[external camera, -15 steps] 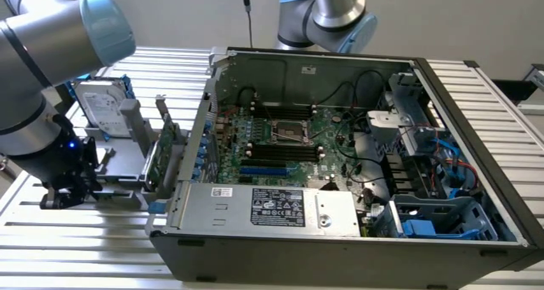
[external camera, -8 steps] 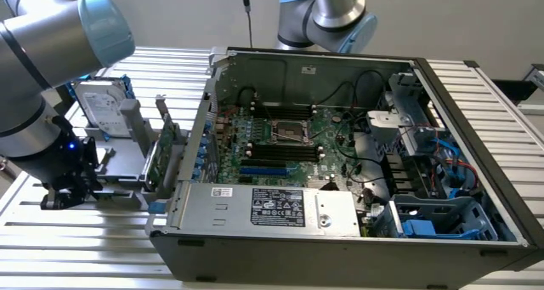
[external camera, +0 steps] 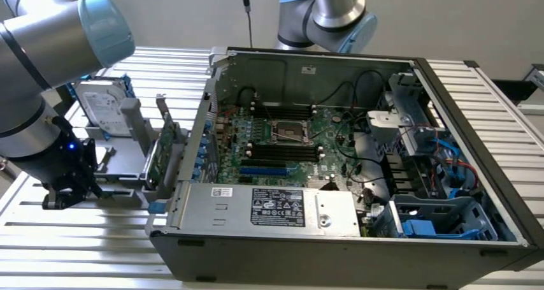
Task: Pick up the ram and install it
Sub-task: 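Pick up the ram and move it above insertion slot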
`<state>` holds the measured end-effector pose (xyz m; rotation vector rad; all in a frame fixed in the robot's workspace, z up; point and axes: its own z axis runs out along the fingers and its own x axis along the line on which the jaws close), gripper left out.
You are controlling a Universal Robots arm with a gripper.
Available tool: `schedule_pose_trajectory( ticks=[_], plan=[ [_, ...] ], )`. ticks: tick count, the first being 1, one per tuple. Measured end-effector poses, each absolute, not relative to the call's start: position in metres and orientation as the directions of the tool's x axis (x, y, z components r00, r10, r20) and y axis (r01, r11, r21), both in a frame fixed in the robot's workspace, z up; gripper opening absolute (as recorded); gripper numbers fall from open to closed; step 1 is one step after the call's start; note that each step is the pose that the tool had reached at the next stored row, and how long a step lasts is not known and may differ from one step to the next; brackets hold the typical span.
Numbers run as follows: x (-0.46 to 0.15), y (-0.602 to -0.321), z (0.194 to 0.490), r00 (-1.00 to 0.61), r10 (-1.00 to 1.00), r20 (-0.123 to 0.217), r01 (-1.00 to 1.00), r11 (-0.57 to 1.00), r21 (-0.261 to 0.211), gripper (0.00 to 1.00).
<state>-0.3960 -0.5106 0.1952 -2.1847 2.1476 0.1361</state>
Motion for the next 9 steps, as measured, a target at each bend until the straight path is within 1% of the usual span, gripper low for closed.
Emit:
schedule_pose_trajectory(
  ticks=[9],
  plan=[
    [-0.396, -0.5106, 0.1952, 0.016, -0.993, -0.116, -1.0, -0.017, 0.015, 0.14]
  ],
)
